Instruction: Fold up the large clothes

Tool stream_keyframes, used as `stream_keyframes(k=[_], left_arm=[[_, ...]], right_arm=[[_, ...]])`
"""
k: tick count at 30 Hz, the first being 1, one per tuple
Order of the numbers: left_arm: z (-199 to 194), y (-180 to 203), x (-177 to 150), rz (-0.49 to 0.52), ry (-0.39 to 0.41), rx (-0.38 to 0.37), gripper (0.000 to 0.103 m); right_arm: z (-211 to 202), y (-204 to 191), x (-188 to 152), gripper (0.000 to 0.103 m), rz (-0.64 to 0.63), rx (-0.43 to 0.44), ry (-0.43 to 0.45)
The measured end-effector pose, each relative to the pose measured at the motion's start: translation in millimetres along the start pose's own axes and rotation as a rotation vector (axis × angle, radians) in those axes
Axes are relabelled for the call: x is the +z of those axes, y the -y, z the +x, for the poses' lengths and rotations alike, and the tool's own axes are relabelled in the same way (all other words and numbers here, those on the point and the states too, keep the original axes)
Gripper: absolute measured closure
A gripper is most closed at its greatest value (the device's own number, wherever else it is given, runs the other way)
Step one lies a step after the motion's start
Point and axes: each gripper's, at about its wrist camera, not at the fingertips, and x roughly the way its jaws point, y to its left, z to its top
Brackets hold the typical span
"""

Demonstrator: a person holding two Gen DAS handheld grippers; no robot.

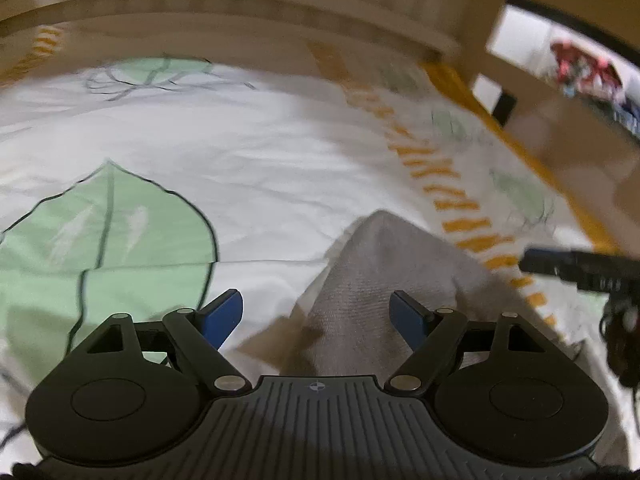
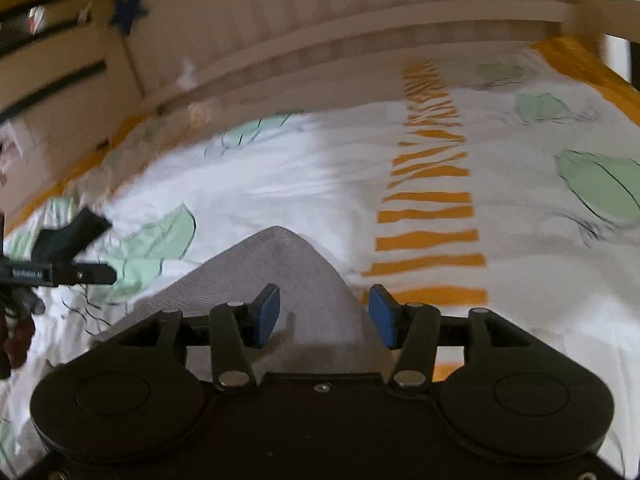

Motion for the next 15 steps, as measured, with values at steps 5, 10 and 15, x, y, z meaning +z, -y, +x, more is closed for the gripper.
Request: stream_keyframes(k=[5,10,15], left_arm=[[34.3,2.4,2.7,0.056,-0.066,0.002,0.024],[57.8,-4.2,8.9,0.003,-0.104,-0.031,0.024],[68.9,-0.7,9.1,0.053,-0.136,-0.055,0.094]], right_arm=[[34.4,-2.5,12.6,0.045,-0.029,0.005,-0.047],[63.1,-0.4,17.1,0.045,-0.042,0.026,-0.117],[80.5,0.2,13.2,0.049,-0.042,0.035,-0.165]])
